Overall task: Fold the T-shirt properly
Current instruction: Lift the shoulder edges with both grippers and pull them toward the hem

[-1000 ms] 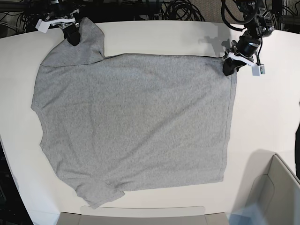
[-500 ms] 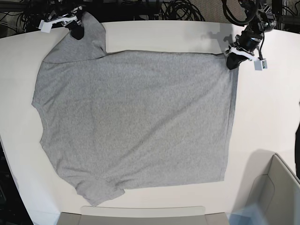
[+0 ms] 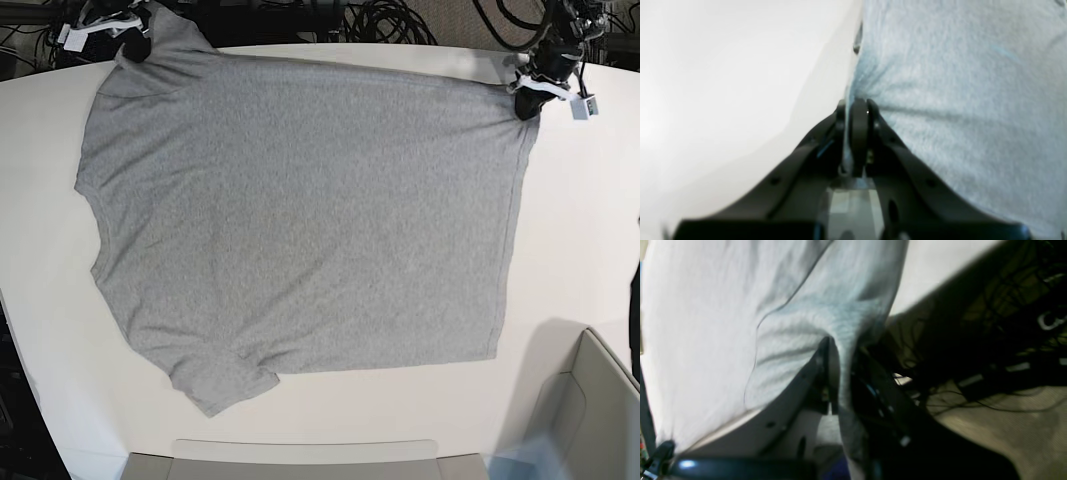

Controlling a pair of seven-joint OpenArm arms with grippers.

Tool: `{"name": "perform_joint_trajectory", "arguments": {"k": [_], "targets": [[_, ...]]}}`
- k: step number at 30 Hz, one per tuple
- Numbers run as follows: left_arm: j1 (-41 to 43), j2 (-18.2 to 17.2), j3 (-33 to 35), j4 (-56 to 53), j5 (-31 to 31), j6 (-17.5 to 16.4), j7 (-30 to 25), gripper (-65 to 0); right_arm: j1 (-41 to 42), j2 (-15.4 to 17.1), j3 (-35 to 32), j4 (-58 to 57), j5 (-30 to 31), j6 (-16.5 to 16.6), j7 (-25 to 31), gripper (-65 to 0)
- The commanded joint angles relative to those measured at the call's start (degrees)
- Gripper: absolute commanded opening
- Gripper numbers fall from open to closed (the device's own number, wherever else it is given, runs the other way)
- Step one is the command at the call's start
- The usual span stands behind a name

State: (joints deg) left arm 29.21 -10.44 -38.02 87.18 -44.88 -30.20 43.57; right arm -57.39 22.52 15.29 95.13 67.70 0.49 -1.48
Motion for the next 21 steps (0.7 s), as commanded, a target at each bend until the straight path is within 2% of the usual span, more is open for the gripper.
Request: {"name": "perform_joint_trajectory", "arguments": {"k": [1, 4, 7, 11, 16, 21], "targets": [[1.51, -0.42, -0.88, 1.83, 1.94, 1.32, 0.60, -65.0, -1.03, 0.55, 1.02, 0.65, 0.12, -0.62, 0.99, -65.0], [2.13, -0.42, -0.71, 5.26, 1.94, 1.40, 0.60, -65.0, -0.94, 0.82, 1.63, 1.09, -1.11, -0.54, 0.99, -65.0], [1.95, -0.42, -0.62, 6.14, 1.94, 1.76, 0.60, -65.0, 0.90, 0.47, 1.55, 4.25, -7.00, -0.98, 0.64, -65.0], [0.55, -0.42, -0.79, 8.43, 2.03, 1.93, 0.69, -65.0, 2.66, -2.00, 1.63, 9.00, -14.03, -1.77, 0.64, -65.0], [0.28, -0.42, -0.62, 11.94, 2.03, 6.42, 0.69, -65.0, 4.33, -2.44, 1.28, 12.96, -18.16, -5.55, 0.55, -65.0], [-2.09, -0.68, -0.71, 12.30, 2.03, 7.12, 2.54, -65.0, 5.12, -2.52, 1.11, 13.83, -20.62, -6.25, 0.55, -65.0]]}}
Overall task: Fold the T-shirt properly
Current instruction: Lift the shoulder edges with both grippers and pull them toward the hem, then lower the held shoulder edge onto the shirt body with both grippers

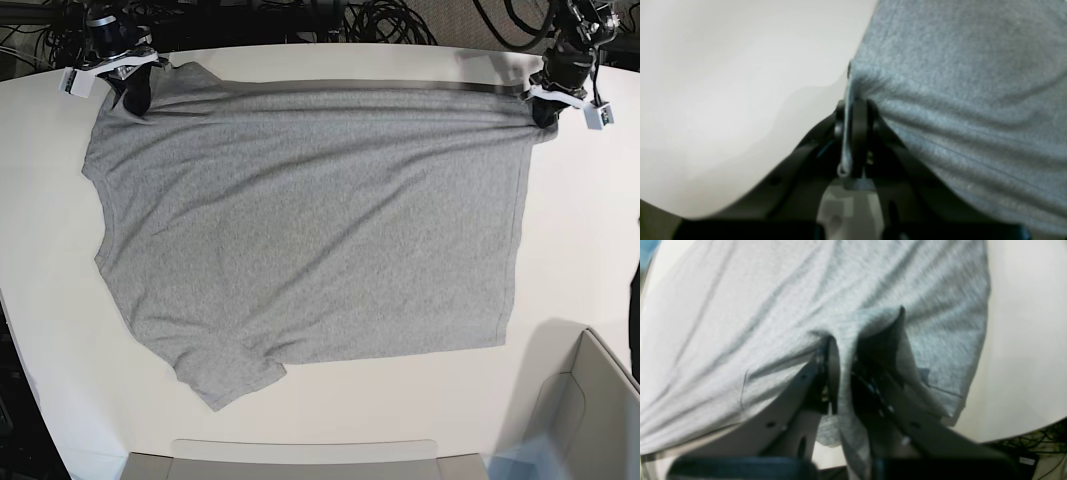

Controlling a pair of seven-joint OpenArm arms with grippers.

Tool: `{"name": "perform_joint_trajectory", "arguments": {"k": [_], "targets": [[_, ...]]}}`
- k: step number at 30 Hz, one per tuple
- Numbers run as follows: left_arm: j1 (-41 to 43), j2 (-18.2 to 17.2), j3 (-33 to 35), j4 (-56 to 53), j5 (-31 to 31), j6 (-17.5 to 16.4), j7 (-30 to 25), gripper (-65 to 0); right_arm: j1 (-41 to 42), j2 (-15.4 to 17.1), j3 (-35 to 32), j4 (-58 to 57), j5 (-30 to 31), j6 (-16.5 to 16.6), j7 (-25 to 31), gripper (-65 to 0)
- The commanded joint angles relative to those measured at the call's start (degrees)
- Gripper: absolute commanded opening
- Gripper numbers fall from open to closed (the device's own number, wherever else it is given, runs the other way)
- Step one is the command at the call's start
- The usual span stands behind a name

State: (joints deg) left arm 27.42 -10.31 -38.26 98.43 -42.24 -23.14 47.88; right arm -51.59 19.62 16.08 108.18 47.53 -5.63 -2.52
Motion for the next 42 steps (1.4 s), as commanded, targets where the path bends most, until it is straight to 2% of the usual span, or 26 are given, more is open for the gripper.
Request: {"name": "perform_joint_trajectory", "arguments": {"k": [1, 4, 7, 10, 13, 15, 20, 25, 27, 28, 30, 34, 39, 42], "targets": [[-0.91, -0.82, -0.55, 1.04, -0.62, 0.06, -0.01, -65.0, -0.49, 0.47, 0.41, 0.79, -0.89, -0.13, 1.60, -65.0], [-2.67, -0.90, -0.55, 1.04, -0.53, 0.06, 2.72, -65.0, 1.09, 0.56, 0.67, 0.17, -2.56, -0.13, 1.51, -65.0], [-4.08, -0.90, -0.03, 0.95, -0.53, 1.47, 3.59, -65.0, 3.29, 0.38, 1.20, 0.52, -4.23, -0.13, -3.23, -65.0], [-4.52, -0.99, 0.06, 1.04, -0.53, 3.66, 4.91, -65.0, 4.96, -0.85, 4.80, 1.31, -4.49, -0.13, -8.51, -65.0], [-4.52, -1.08, -0.11, 1.04, -0.53, 3.84, 5.44, -65.0, 6.45, -2.52, 8.23, 1.49, -4.58, 0.31, -10.53, -65.0], [-4.25, -1.08, -0.20, 1.04, -0.53, 3.93, 5.70, -65.0, 6.63, -2.52, 10.43, 1.40, -4.58, 0.31, -10.79, -65.0], [-4.43, -3.89, 0.06, 0.95, -0.53, 4.19, 6.06, -65.0, 10.05, -2.08, 11.22, 1.49, -5.11, 0.31, -15.45, -65.0], [-6.36, -5.21, 0.59, 0.78, -0.35, 4.37, 6.06, -65.0, 16.30, -2.69, 10.69, 1.23, -13.37, 0.40, -20.46, -65.0], [-7.60, -5.30, 2.35, 0.69, 2.37, 5.60, 6.23, -65.0, 19.29, -2.69, 10.61, 1.14, -16.01, 0.49, -23.37, -65.0], [-8.12, -5.21, 3.49, 0.69, 4.30, 7.00, 6.23, -65.0, 21.13, -2.69, 10.61, 1.05, -17.07, 1.01, -24.68, -65.0], [-10.14, -4.95, 6.04, 0.42, 8.08, 8.41, 5.88, -65.0, 25.35, -2.69, 10.69, 0.52, -19.26, 4.53, -27.67, -65.0], [-14.80, -1.25, 7.18, -0.19, 13.71, 8.50, 6.41, -65.0, 33.35, -2.43, 11.13, -1.59, -24.01, 9.72, -33.56, -65.0], [-19.99, 1.56, 7.18, -2.13, 20.48, 8.50, 6.41, -65.0, 40.65, -3.40, 10.61, -6.42, -32.10, 14.81, -34.18, -65.0], [-22.98, 1.56, 7.27, -4.67, 23.21, 8.50, 6.41, -65.0, 44.43, -4.63, 10.61, -9.68, -35.97, 17.98, -34.18, -65.0]]}}
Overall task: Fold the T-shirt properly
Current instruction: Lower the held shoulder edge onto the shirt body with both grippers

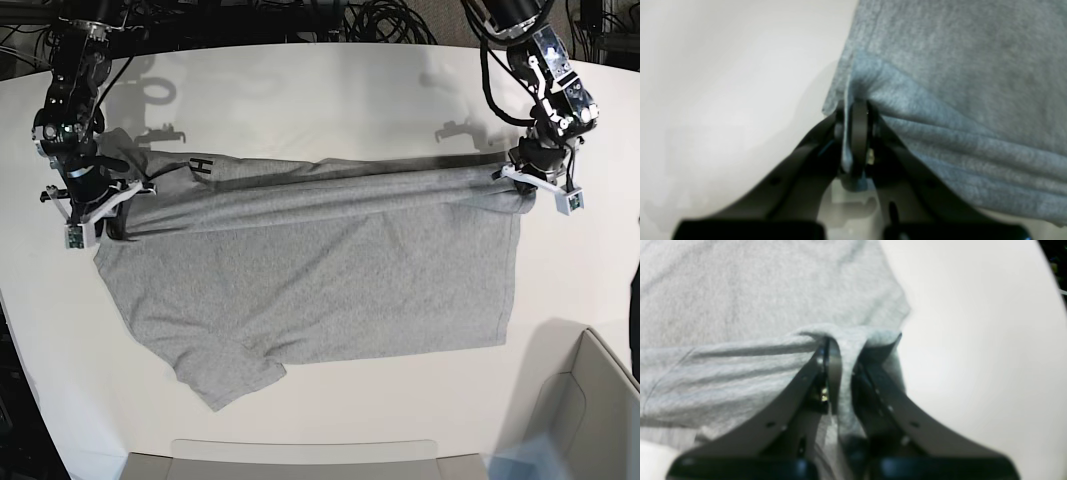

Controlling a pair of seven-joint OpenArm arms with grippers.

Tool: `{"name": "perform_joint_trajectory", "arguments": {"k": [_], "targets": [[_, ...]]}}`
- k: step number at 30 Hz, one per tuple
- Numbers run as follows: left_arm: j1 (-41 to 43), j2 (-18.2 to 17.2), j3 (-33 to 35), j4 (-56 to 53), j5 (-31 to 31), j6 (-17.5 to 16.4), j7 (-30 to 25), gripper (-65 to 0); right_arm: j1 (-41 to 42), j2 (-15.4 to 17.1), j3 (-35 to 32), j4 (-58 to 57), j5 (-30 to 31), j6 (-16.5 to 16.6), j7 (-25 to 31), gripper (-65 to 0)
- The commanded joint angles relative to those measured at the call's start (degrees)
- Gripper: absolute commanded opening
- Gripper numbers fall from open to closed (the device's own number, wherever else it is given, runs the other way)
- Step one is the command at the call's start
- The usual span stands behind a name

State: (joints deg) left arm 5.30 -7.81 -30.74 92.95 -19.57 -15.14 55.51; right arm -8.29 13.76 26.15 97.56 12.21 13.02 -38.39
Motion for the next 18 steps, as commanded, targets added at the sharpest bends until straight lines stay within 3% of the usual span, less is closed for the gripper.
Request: {"name": "perform_joint_trajectory", "arguments": {"k": [1, 10, 18], "targets": [[-1.74, -0.93, -0.25, 0.11, 0.89, 0.50, -1.22, -65.0, 2.01, 1.14, 0.53, 0.07, -1.97, -0.05, 1.69, -65.0], [-2.97, -0.93, -2.01, 2.39, 1.33, 0.59, 3.18, -65.0, 6.67, -2.99, 0.53, -2.66, -10.23, 3.91, 1.78, -65.0], [3.36, 1.53, -6.66, 13.38, 0.98, 0.23, 8.98, -65.0, 6.32, -3.78, 0.71, -2.66, -10.14, 3.82, 1.95, -65.0]]}}
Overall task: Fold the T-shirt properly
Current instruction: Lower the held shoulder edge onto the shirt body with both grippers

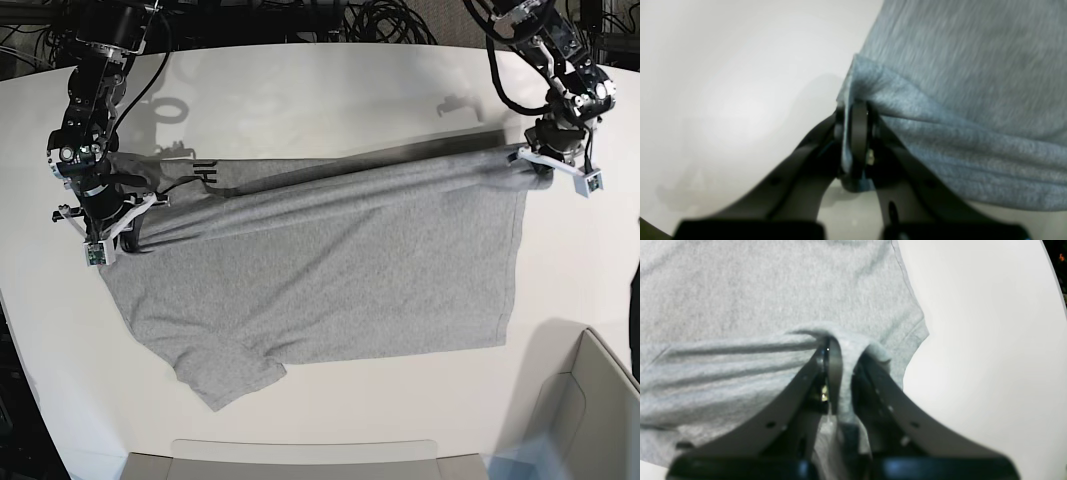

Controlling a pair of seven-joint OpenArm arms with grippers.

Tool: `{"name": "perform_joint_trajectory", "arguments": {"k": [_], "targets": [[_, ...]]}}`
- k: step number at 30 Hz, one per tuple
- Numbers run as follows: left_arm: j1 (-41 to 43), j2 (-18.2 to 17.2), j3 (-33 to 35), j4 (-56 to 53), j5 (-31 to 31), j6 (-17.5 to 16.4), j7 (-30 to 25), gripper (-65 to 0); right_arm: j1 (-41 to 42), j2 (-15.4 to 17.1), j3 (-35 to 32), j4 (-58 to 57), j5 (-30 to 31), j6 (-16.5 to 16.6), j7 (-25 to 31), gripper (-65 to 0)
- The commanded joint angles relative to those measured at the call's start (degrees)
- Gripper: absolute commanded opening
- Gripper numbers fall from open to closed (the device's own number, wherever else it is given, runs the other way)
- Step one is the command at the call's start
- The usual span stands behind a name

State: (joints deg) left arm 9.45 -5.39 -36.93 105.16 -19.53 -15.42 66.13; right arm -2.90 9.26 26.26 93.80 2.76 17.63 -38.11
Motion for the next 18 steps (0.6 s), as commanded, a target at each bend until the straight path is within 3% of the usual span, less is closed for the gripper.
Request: {"name": "perform_joint_trajectory", "arguments": {"k": [1, 7, 12, 18], "targets": [[-0.71, -0.90, 0.05, 1.17, 0.94, 0.52, -1.56, -65.0, 0.92, 0.46, 0.86, 1.10, -0.70, -0.79, 1.67, -65.0], [-3.96, -1.16, 5.32, -2.97, 1.20, 0.52, -3.58, -65.0, 1.27, 0.37, 0.42, 0.57, -0.70, -0.79, 1.67, -65.0], [-8.88, -1.34, 5.94, -10.79, 1.20, 0.52, -5.51, -65.0, 3.73, 0.63, 0.42, -4.08, -0.87, -0.79, 1.93, -65.0], [-12.05, -1.43, 6.03, -13.34, 1.20, 0.52, -7.18, -65.0, 4.08, 0.72, 0.42, -7.78, -1.14, -0.79, 8.44, -65.0]]}}
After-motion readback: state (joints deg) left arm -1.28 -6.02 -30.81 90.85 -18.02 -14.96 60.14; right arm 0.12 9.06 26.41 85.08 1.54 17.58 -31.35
